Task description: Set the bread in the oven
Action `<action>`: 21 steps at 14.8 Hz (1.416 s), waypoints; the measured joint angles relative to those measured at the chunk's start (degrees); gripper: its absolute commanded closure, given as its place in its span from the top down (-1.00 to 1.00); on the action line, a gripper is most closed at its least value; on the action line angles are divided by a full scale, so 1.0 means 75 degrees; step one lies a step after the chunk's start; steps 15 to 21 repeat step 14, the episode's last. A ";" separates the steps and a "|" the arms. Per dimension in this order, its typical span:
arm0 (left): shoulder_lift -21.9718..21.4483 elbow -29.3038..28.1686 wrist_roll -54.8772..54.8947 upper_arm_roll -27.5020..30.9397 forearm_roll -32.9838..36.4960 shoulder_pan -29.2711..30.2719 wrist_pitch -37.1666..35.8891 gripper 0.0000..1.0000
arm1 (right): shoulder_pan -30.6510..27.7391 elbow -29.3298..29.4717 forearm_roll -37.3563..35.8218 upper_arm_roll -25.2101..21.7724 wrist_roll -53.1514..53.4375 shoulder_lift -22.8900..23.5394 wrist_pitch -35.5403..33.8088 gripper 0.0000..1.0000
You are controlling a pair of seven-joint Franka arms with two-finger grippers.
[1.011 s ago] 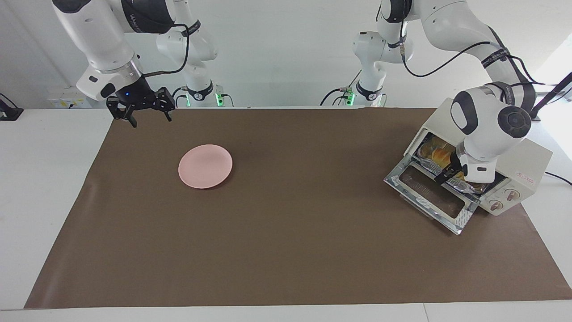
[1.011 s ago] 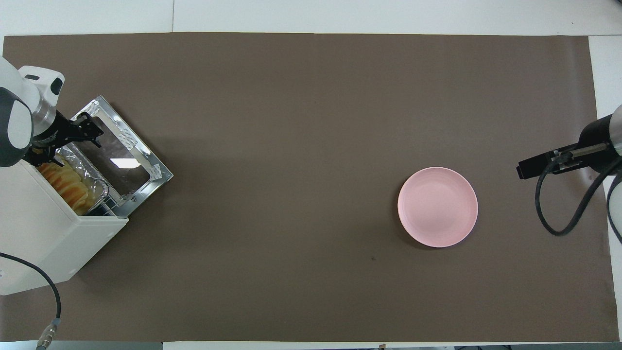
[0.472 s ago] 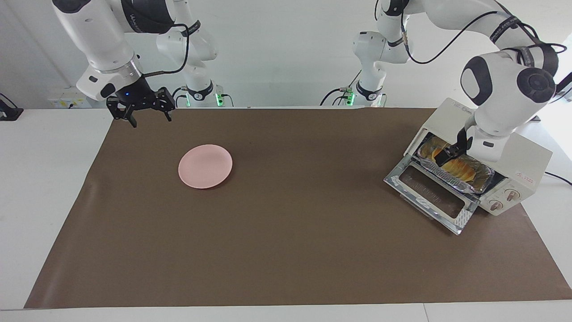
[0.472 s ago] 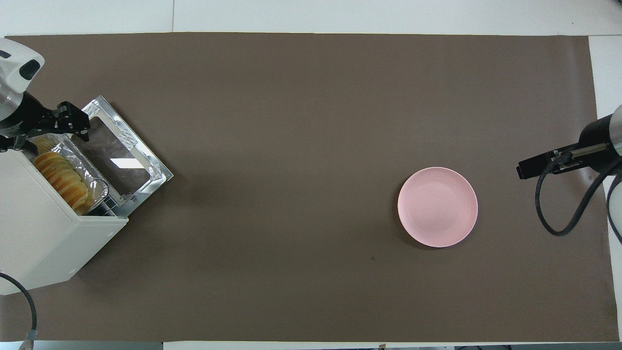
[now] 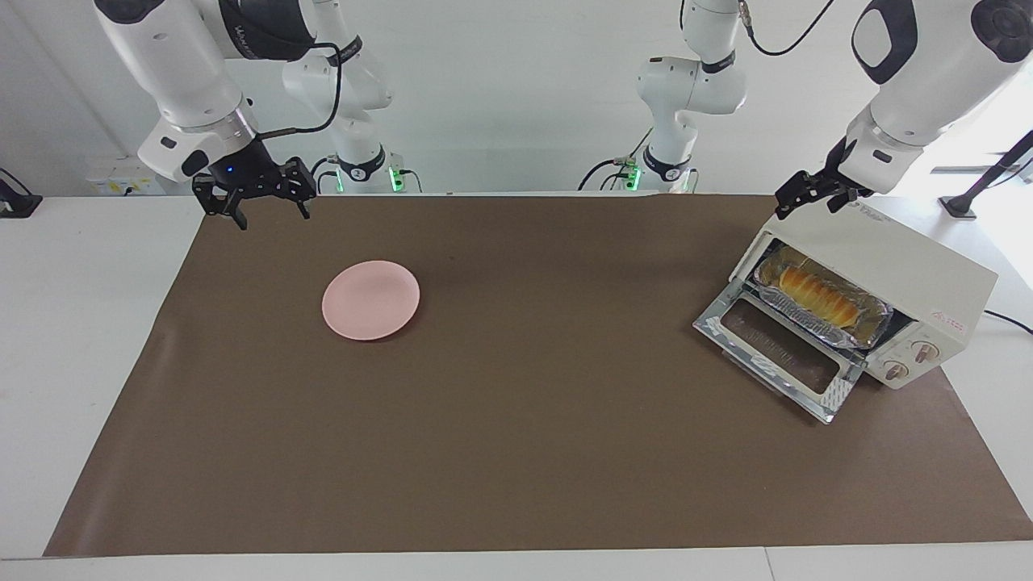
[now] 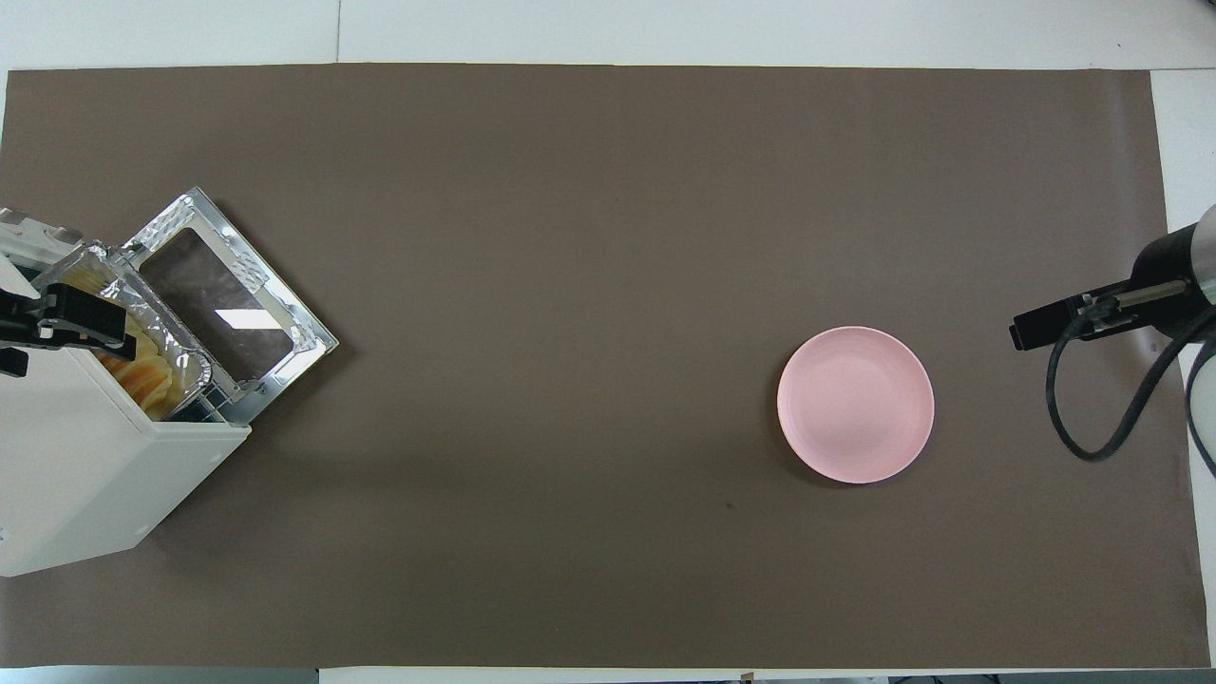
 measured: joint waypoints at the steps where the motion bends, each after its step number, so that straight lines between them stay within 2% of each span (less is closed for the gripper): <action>1: -0.0002 -0.0055 0.0000 -0.0602 0.0000 0.0593 0.0060 1.00 | 0.0000 0.0000 0.0000 0.0000 0.0000 0.0000 0.0000 1.00; 4: 0.0004 -0.0117 0.0041 -0.0771 -0.0125 0.0951 0.0102 1.00 | 0.0000 0.0000 0.0000 0.0000 0.0000 0.0000 0.0000 1.00; 11: 0.0003 -0.0066 0.0201 -0.1142 -0.0179 0.0955 0.0103 1.00 | 0.0000 0.0000 0.0000 0.0000 0.0000 0.0000 0.0000 1.00; 21: 0.0015 -0.0059 0.0220 -0.1161 -0.0179 0.0956 0.0139 1.00 | 0.0000 0.0000 0.0000 0.0000 0.0000 0.0000 0.0000 1.00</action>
